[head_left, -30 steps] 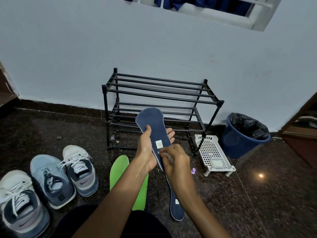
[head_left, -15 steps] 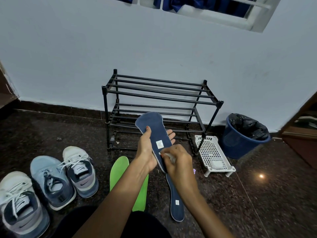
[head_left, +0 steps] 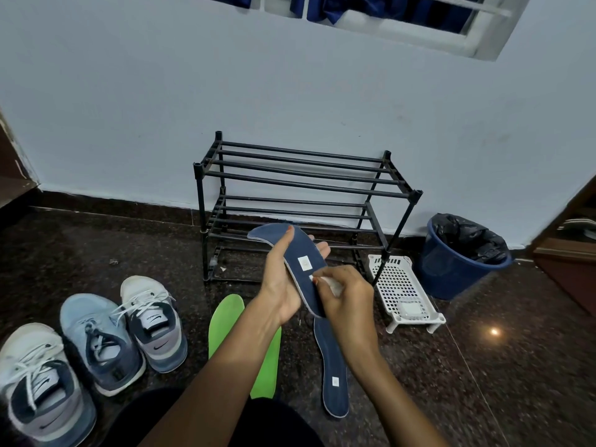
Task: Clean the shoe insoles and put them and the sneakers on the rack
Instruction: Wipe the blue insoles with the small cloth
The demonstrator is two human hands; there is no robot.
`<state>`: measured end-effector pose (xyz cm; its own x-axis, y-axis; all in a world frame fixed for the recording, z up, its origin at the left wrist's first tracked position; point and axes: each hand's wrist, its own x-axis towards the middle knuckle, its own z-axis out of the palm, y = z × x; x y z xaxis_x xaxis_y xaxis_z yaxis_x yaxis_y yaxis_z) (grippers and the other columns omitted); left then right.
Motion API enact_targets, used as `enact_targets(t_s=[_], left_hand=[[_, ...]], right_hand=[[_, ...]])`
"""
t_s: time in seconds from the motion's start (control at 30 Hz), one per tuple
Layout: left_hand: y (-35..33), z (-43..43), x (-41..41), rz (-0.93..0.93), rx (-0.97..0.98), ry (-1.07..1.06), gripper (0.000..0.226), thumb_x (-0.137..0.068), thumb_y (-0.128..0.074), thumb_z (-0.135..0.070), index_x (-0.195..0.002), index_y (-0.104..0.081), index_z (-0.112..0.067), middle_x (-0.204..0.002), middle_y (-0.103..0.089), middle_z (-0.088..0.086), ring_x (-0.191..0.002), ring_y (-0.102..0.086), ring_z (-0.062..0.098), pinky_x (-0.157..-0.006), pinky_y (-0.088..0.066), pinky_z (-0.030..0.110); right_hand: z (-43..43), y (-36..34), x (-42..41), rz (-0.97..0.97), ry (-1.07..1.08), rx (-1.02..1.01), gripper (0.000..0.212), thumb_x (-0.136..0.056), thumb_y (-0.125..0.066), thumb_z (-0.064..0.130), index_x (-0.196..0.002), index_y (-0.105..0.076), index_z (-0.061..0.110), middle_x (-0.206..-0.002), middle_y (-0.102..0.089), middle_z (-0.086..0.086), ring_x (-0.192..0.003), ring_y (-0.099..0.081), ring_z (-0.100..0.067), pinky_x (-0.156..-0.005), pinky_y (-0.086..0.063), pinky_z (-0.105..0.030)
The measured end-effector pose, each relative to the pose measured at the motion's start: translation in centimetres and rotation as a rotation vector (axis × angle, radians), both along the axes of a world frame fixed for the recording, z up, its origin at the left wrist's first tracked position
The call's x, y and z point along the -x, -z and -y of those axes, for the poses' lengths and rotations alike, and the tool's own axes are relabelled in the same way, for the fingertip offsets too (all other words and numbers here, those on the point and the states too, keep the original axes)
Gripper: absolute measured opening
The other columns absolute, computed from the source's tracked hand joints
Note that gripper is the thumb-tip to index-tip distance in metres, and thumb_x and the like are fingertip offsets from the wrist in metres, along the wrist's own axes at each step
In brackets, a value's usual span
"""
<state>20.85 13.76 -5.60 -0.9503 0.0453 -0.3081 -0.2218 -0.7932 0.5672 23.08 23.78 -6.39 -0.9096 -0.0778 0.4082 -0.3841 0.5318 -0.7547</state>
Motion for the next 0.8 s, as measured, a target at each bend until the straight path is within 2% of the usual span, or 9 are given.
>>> enact_targets(t_s=[0.13, 0.23, 0.4, 0.5, 0.57, 0.63, 0.7, 0.77, 0.8], left_hand=[[-0.16, -1.02, -0.44, -0.016, 0.041, 0.083, 0.035, -0.096, -0.045, -0.030, -0.120, -0.053, -0.005, -0.121, -0.062, 0.014, -0.110, -0.059, 0.022, -0.085, -0.049, 0.032], [0.12, -0.81, -0.29, -0.030, 0.021, 0.051, 0.046, -0.100, -0.034, -0.038, -0.125, -0.051, -0.004, -0.102, -0.070, 0.012, -0.097, -0.064, 0.018, -0.081, -0.051, 0.032], [0.39, -0.54, 0.00, -0.035, 0.038, 0.001, 0.051, -0.099, -0.029, -0.047, -0.105, -0.058, -0.005, -0.078, -0.071, 0.009, -0.070, -0.068, 0.018, -0.061, -0.058, 0.026], [0.37, -0.52, -0.01, -0.047, 0.032, 0.015, 0.052, -0.098, -0.030, -0.048, -0.102, -0.059, -0.006, -0.078, -0.069, 0.008, -0.064, -0.067, 0.017, -0.060, -0.056, 0.026], [0.43, -0.53, -0.09, -0.062, 0.042, 0.038, 0.052, -0.098, -0.029, -0.049, -0.105, -0.060, -0.007, -0.081, -0.070, 0.008, -0.065, -0.068, 0.018, -0.061, -0.057, 0.027], [0.49, -0.54, -0.18, -0.076, 0.052, 0.073, 0.055, -0.097, -0.028, -0.051, -0.109, -0.059, -0.007, -0.086, -0.071, 0.008, -0.070, -0.069, 0.020, -0.064, -0.056, 0.030], [0.53, -0.50, -0.25, -0.094, 0.062, 0.082, 0.058, -0.097, -0.024, -0.053, -0.108, -0.059, -0.008, -0.088, -0.072, 0.008, -0.072, -0.069, 0.020, -0.067, -0.056, 0.030], [0.56, -0.42, -0.21, -0.106, 0.058, 0.062, 0.060, -0.097, -0.021, -0.053, -0.106, -0.060, -0.008, -0.087, -0.073, 0.007, -0.071, -0.066, 0.018, -0.069, -0.054, 0.030], [0.56, -0.37, -0.21, -0.109, 0.046, 0.047, 0.060, -0.097, -0.021, -0.054, -0.106, -0.059, -0.008, -0.087, -0.073, 0.007, -0.070, -0.063, 0.017, -0.070, -0.052, 0.031]], right_hand=[[0.21, -0.36, 0.54, 0.032, 0.046, 0.098, 0.013, -0.083, -0.060, -0.001, -0.092, -0.068, 0.004, -0.086, -0.061, 0.000, -0.076, -0.053, 0.005, -0.067, -0.035, 0.001], [0.46, -0.33, 0.51, 0.058, 0.021, 0.121, 0.012, -0.083, -0.062, 0.001, -0.091, -0.069, 0.007, -0.089, -0.064, 0.000, -0.081, -0.056, 0.003, -0.071, -0.037, 0.000], [0.18, -0.53, 0.07, 0.097, -0.098, 0.122, 0.019, -0.086, -0.056, -0.003, -0.096, -0.070, 0.006, -0.095, -0.060, -0.005, -0.087, -0.056, -0.002, -0.073, -0.040, -0.001], [-0.03, -0.70, -0.11, 0.018, -0.058, 0.096, 0.021, -0.084, -0.058, -0.003, -0.100, -0.068, 0.007, -0.095, -0.061, 0.000, -0.084, -0.055, 0.008, -0.072, -0.037, 0.002], [-0.18, -0.87, 0.17, -0.053, 0.003, 0.075, 0.022, -0.083, -0.061, -0.002, -0.103, -0.067, 0.006, -0.096, -0.062, 0.001, -0.085, -0.054, 0.007, -0.075, -0.035, 0.002], [-0.14, -0.83, 0.52, -0.133, 0.045, 0.022, 0.019, -0.081, -0.062, -0.004, -0.098, -0.068, 0.003, -0.095, -0.064, -0.005, -0.086, -0.058, -0.009, -0.078, -0.038, -0.003], [0.20, -0.44, 0.60, -0.152, 0.032, -0.040, 0.016, -0.079, -0.062, -0.007, -0.091, -0.069, 0.002, -0.092, -0.064, -0.009, -0.087, -0.060, -0.021, -0.081, -0.046, -0.018], [0.56, -0.07, 0.24, -0.110, -0.027, -0.065, 0.018, -0.078, -0.061, -0.010, -0.087, -0.070, 0.002, -0.090, -0.064, -0.007, -0.086, -0.061, -0.024, -0.080, -0.050, -0.030], [0.58, 0.02, 0.00, -0.087, -0.062, -0.052, 0.019, -0.077, -0.061, -0.011, -0.086, -0.070, 0.003, -0.089, -0.064, -0.004, -0.087, -0.061, -0.020, -0.081, -0.050, -0.028]])
